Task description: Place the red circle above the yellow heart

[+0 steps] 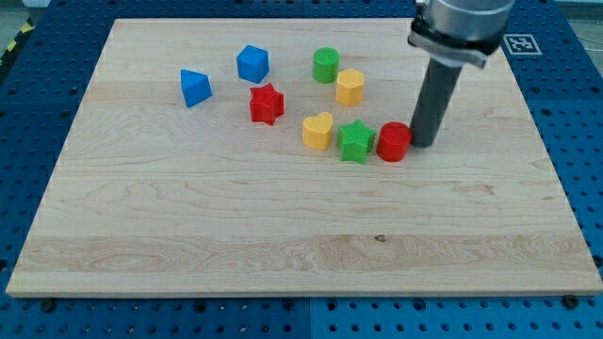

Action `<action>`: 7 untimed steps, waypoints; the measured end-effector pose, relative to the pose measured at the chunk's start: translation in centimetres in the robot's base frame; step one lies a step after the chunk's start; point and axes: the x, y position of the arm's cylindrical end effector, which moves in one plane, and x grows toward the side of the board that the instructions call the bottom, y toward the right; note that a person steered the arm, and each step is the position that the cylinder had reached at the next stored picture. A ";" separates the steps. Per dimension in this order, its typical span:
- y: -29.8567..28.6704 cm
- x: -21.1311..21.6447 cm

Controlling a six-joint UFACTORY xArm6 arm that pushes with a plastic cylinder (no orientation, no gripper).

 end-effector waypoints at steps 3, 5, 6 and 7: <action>-3.7 -0.4; -3.8 -3.1; -3.8 -4.1; -3.8 -4.6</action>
